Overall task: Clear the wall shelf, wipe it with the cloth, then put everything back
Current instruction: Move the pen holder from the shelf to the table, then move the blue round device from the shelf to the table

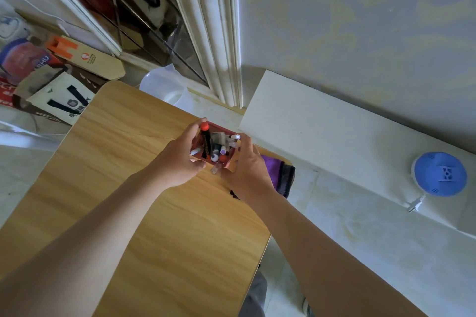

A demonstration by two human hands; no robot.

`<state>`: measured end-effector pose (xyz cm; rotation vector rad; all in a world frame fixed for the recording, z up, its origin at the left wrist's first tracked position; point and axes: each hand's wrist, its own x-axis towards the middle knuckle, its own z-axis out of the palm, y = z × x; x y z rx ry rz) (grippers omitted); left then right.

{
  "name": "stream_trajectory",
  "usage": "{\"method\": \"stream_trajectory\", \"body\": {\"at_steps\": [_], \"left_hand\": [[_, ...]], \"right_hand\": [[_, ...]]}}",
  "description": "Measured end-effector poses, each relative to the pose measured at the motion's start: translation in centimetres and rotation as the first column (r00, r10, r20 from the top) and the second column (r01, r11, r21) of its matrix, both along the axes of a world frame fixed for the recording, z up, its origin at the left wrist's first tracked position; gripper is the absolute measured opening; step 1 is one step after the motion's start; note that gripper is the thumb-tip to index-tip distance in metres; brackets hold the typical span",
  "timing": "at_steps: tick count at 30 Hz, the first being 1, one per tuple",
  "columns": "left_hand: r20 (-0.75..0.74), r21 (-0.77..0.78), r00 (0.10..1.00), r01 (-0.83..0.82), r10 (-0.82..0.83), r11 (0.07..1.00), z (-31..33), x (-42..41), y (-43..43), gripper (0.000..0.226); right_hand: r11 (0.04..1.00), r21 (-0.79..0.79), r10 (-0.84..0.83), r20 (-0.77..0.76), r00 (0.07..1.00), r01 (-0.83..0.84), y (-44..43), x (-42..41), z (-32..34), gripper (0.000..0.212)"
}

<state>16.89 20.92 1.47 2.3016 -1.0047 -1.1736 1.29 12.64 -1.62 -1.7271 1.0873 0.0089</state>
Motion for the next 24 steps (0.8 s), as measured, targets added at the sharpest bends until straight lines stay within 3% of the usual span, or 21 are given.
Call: {"method": "stream_trajectory", "body": {"at_steps": [3, 7, 14, 20, 24], "left_hand": [[-0.007, 0.053, 1.0, 0.03, -0.03, 0.998, 0.8, 0.3, 0.2, 0.104], [0.005, 0.075, 0.999, 0.043, -0.044, 0.996, 3.5, 0.9, -0.4, 0.115], [0.144, -0.138, 0.989, 0.063, -0.043, 0.988, 8.6, -2.1, -6.8, 0.092], [0.093, -0.277, 0.98, 0.197, -0.177, 0.94, 8.9, -11.9, -13.9, 0.081], [0.024, -0.262, 0.971, 0.238, -0.24, 0.935, 6.8, -18.8, -17.1, 0.078]], "right_hand": [[0.999, 0.028, 0.024, -0.008, 1.0, -0.023, -0.8, -1.1, 0.5, 0.081], [1.0, 0.006, 0.03, -0.023, 0.999, -0.03, -2.1, -3.3, 0.8, 0.079], [0.993, -0.028, -0.114, 0.014, 0.993, 0.114, -4.8, -8.4, 2.4, 0.078], [0.962, -0.082, -0.26, 0.032, 0.965, 0.262, -9.0, -15.5, 3.5, 0.069], [0.917, -0.113, -0.383, 0.015, 0.924, 0.382, -12.1, -21.4, 3.4, 0.066]]}}
